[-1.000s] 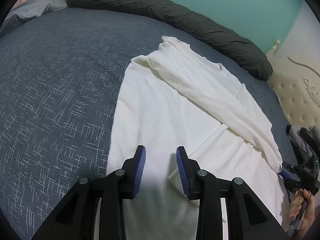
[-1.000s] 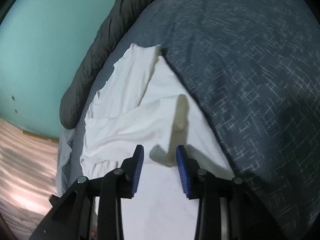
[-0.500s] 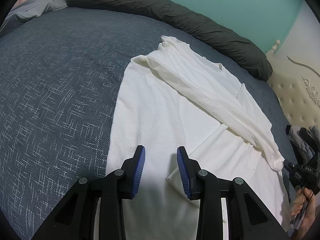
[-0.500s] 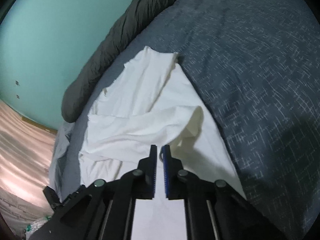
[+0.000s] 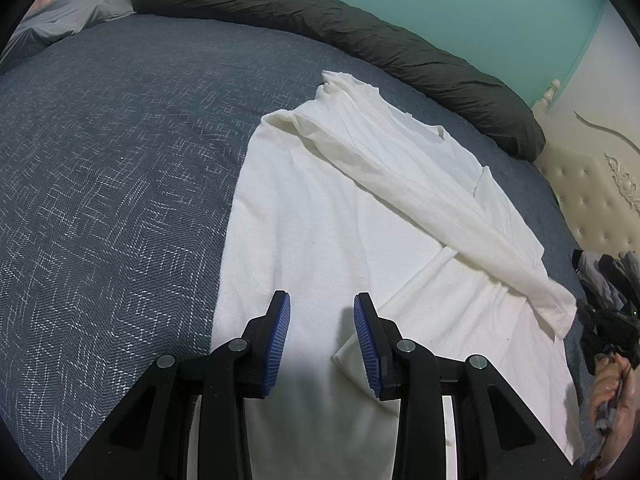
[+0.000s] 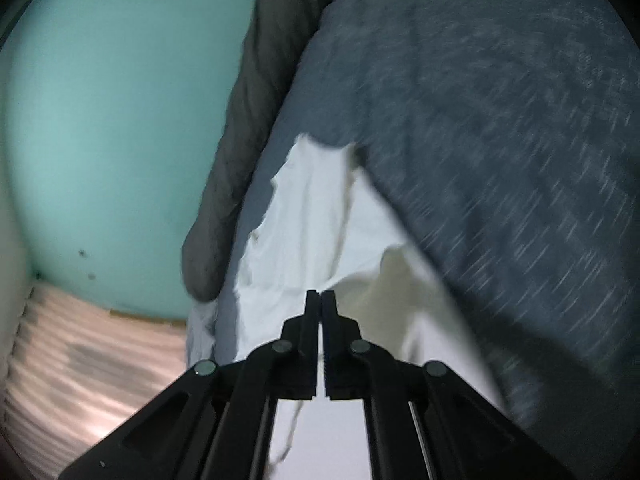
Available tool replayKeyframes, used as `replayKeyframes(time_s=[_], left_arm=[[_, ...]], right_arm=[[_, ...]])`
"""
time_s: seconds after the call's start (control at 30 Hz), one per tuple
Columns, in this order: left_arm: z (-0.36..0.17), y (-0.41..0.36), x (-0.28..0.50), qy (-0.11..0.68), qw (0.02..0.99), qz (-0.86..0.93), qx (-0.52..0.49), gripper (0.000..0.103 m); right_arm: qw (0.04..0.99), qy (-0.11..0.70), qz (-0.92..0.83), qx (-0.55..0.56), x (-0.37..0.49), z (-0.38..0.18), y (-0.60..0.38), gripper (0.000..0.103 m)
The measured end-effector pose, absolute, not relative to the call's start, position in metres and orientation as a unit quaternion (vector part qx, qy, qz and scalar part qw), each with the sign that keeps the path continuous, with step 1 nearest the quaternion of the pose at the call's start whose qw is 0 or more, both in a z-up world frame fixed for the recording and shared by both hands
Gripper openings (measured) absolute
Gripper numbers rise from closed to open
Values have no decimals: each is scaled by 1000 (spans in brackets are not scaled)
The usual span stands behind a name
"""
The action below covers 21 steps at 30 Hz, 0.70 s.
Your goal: Fold clothes
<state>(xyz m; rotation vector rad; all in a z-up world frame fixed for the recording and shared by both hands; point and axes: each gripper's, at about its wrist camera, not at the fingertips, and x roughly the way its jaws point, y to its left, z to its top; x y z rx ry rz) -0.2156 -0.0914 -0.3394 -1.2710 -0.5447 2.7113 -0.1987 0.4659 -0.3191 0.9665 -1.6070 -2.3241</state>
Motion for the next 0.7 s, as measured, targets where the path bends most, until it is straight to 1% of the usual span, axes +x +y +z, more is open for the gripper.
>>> replayKeyframes(time_s=[0.3, 0.37, 0.47, 0.53, 0.57, 0.6, 0.7], left_arm=[[-340, -90, -215, -177, 51, 890, -418, 38], [-340, -90, -215, -177, 51, 890, -418, 38], [-339, -90, -215, -179, 52, 889, -418, 39], [-339, -90, -214, -180, 53, 889, -418, 39], [-339, -90, -214, -180, 54, 889, -418, 39], [-338, -90, -214, -181, 54, 889, -418, 39], [-338, -89, -214, -181, 54, 889, -418, 40]], right_arm=[[55, -506, -789, 342, -208, -327, 462, 1], [56, -520, -776, 354, -205, -336, 461, 5], [58, -531, -762, 367, -198, -344, 455, 6], [63, -529, -762, 367, -195, -343, 449, 13], [67, -528, -765, 363, -194, -342, 447, 27], [72, -527, -767, 360, -194, -340, 445, 38], [84, -521, -770, 358, -192, -335, 435, 39]])
